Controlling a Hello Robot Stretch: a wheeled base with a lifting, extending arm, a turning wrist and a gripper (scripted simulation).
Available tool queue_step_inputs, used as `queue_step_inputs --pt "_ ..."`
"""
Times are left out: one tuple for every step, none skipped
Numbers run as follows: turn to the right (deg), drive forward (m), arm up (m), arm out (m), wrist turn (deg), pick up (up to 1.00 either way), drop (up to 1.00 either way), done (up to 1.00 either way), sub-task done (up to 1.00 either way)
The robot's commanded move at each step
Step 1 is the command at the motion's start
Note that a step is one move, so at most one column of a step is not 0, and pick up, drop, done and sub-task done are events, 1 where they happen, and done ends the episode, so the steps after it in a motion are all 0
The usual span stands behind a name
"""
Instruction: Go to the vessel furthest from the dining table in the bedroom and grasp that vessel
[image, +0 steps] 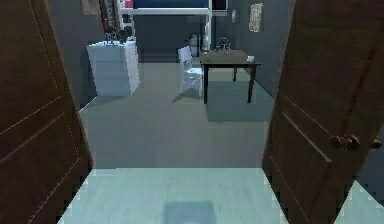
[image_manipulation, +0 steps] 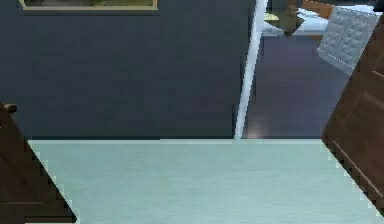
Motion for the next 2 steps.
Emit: queue_step_inputs --pt "0.0 1.00 0.00 0.00 0.0 0.00 0.00 0.00 0.00" --pt "3.0 0.00 0.00 0.00 0.0 0.00 0.00 0.00 0.00"
